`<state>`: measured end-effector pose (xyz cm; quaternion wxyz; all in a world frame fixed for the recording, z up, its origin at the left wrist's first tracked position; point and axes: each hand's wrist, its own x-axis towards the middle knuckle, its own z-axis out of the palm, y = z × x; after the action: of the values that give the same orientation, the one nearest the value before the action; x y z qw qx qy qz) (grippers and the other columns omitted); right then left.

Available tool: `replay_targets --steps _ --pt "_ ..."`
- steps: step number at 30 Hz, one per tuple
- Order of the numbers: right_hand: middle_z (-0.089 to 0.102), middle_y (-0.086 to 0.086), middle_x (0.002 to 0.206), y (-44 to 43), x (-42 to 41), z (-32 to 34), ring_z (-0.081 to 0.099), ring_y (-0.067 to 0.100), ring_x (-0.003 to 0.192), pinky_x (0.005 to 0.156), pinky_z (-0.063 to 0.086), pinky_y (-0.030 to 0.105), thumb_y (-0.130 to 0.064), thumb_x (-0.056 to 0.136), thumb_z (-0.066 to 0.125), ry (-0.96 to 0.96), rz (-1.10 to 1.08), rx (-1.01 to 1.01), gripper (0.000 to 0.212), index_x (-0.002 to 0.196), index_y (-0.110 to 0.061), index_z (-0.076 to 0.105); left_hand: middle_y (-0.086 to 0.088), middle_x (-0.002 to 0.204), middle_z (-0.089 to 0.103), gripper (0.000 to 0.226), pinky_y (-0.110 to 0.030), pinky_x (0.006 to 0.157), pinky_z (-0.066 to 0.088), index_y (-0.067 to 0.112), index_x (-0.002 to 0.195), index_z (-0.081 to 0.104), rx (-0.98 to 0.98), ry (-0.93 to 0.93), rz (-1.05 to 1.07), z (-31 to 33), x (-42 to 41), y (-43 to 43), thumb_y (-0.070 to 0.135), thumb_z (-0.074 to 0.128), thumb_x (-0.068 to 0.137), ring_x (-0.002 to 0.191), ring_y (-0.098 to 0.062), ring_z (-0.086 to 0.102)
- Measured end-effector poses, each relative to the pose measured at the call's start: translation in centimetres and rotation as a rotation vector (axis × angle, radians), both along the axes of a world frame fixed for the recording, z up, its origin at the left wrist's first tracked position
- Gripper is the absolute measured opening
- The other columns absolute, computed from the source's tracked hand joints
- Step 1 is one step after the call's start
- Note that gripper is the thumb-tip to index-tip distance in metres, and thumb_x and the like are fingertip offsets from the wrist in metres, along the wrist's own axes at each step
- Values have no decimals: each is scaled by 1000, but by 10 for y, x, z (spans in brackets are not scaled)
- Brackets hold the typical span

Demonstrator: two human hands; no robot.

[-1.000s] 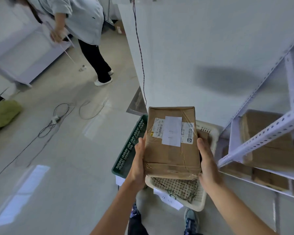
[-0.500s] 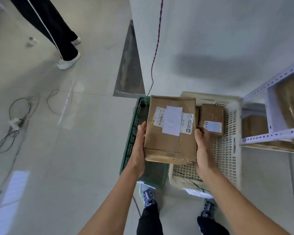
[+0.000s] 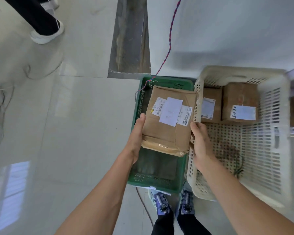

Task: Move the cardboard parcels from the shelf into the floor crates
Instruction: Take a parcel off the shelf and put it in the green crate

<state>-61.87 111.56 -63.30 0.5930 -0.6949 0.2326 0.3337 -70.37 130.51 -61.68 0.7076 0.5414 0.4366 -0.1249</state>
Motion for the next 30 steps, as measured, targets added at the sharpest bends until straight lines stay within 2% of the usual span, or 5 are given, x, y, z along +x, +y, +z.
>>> replay_targets --steps 8,12,15,21,30 --pt "70 -2 123 30 42 -108 64 13 109 83 48 37 -38 107 58 20 57 71 15 113 -25 56 15 127 78 73 -28 93 46 37 132 72 98 38 10 -108 36 26 84 46 82 112 0 72" --pt "71 -3 124 48 68 -163 65 19 117 93 52 43 -35 106 58 50 105 108 12 117 -32 58 6 143 69 98 -41 114 44 36 143 63 137 65 29 -159 60 38 94 47 66 135 -17 61" --pt "67 -10 130 63 88 -207 62 19 119 102 47 53 -34 104 58 88 163 106 28 130 -42 54 7 159 57 89 -53 133 19 43 151 58 170 72 22 -202 79 46 89 41 76 158 -25 37" --pt "54 -17 142 77 106 -271 57 13 114 101 50 66 -33 104 58 150 283 150 63 154 -61 32 5 158 55 87 -53 128 32 36 155 49 258 46 -64 -262 99 56 80 39 80 149 -22 48" --pt "61 -21 129 103 91 -317 61 5 115 118 43 50 -11 106 55 88 126 215 71 161 -49 31 -1 175 25 96 -55 130 26 6 158 44 450 35 -43 -305 104 47 66 47 83 160 -29 27"
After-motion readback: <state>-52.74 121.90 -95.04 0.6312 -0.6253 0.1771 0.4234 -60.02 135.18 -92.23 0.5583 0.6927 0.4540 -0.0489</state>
